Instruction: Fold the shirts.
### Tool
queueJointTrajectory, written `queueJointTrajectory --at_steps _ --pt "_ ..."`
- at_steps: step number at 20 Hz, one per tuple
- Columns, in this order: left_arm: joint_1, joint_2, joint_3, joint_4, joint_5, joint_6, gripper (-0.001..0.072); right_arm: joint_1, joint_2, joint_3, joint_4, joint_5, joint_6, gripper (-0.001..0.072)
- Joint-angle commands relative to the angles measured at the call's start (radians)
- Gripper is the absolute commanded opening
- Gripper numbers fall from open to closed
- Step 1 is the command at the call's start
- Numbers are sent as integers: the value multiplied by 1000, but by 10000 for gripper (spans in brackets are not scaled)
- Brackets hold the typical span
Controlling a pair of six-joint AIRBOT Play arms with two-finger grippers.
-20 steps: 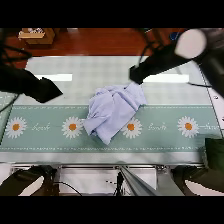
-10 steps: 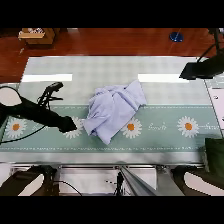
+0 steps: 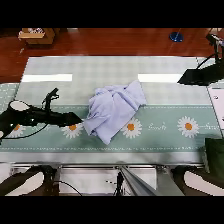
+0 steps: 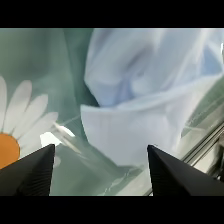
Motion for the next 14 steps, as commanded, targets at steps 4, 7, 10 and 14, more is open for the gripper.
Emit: queueJointTrajectory --at_steps 4,7,10,14 --pt "-47 -215 1 -216 32 121 720 -3 0 -6 9 -32 -6 560" --pt "-119 -266 51 -218 32 92 421 -3 0 -6 13 -32 -5 554" --pt "-151 -271 111 -217 -32 95 24 -3 0 -6 15 -35 -3 551" --pt "-143 -267 133 -215 -109 95 24 -31 -70 -8 85 -43 18 541"
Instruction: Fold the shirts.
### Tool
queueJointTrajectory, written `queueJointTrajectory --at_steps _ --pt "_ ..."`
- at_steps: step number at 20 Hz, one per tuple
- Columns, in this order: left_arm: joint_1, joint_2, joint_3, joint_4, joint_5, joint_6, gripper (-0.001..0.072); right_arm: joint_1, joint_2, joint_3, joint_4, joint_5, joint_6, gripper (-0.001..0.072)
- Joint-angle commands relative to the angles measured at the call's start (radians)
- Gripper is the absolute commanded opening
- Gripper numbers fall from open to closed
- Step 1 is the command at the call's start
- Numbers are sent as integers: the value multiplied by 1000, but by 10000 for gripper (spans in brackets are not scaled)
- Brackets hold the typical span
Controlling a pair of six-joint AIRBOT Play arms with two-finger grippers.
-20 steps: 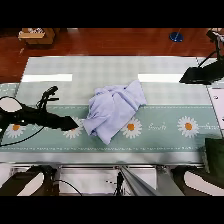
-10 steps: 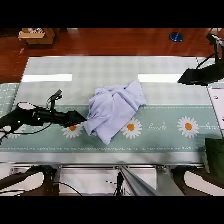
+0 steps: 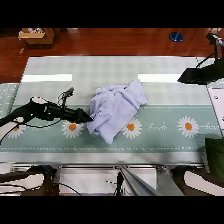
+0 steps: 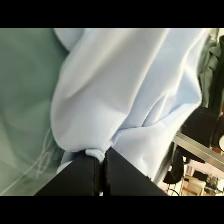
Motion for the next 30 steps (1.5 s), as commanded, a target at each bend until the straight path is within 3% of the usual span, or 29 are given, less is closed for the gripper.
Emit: queueJointTrajectory --at_steps 1,2,3,10,15,23,25,28,29,30 --pt "0 -3 20 -5 -85 0 23 -26 -77 -1 116 21 13 551" --pt "6 -1 20 -5 -117 1 23 -26 -117 -1 171 38 9 612" --pt "14 3 20 -5 -146 6 23 -19 -154 -1 211 47 2 615" --pt "66 64 20 -5 -207 27 23 82 -371 -1 244 -32 -7 610" --pt "87 67 20 -5 -206 79 23 99 -476 -1 406 -60 -11 601" --pt "89 67 20 -6 -207 79 24 206 -568 0 391 -126 63 583" --pt "89 67 20 -6 -207 79 24 240 -587 0 393 -127 62 506" --pt "89 67 20 -6 -207 79 23 269 -587 2 402 -150 30 101" --pt "89 69 21 -6 -208 79 23 267 -578 11 423 -142 23 33" --pt "89 77 27 -6 -214 79 22 255 -558 25 443 -120 0 33"
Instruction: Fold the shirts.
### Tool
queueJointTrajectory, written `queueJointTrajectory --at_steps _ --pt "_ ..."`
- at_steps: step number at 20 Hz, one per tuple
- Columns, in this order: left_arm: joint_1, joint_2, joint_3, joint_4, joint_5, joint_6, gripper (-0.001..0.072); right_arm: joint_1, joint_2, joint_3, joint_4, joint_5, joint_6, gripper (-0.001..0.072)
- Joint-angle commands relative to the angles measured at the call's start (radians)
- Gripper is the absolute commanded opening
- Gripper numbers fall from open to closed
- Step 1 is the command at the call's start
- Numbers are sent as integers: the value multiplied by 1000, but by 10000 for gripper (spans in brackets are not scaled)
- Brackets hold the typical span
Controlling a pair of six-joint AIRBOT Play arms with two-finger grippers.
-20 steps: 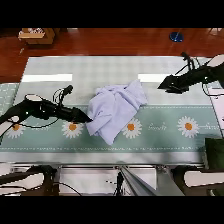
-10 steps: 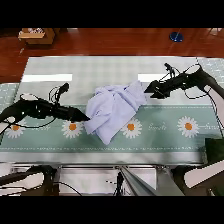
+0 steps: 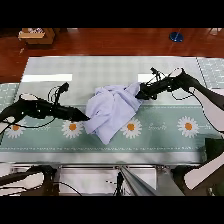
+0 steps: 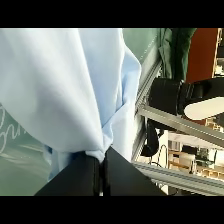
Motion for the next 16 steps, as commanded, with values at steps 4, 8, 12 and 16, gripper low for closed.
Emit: queueJointTrajectory --at_steps 4,8,12,16 --pt "42 104 149 0 -126 -18 21 -74 209 93 45 61 -74 33" --pt "158 257 397 0 -148 -144 22 -164 442 175 45 58 -74 32" --pt "230 357 623 0 -147 -271 22 -205 624 248 41 60 -73 32" --pt "318 408 828 37 -127 -385 22 -214 789 257 -68 13 -59 32"
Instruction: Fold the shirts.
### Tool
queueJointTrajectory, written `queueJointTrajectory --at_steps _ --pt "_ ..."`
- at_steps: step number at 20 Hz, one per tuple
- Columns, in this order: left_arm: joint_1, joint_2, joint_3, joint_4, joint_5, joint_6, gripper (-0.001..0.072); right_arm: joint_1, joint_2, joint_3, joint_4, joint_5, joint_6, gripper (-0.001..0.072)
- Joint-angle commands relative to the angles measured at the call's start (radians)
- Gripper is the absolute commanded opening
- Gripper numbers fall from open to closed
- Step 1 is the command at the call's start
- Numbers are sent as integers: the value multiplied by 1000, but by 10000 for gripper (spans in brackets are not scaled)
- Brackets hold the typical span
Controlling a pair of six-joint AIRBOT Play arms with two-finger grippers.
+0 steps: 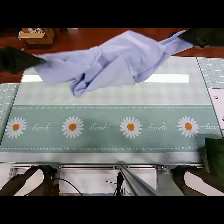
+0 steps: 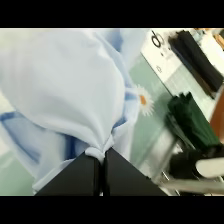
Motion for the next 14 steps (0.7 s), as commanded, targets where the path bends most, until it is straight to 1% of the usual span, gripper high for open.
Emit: queueJointTrajectory --at_steps 1,3,4,5,10,12,14 --pt "92 45 183 69 40 -137 22 -12 157 16 -153 -42 32 32" --pt "159 52 251 142 68 -215 22 -12 229 16 -294 -42 71 32" --pt "192 57 274 145 67 -239 22 -12 263 16 -346 -42 91 32" --pt "208 64 291 144 66 -254 22 -12 293 16 -366 -43 98 32" --pt "210 133 370 103 88 -253 22 -12 425 16 -300 -45 108 32" --pt "210 158 420 100 105 -258 22 -12 468 16 -300 -46 130 31" --pt "210 187 475 100 130 -274 22 -12 511 16 -300 -55 130 31"
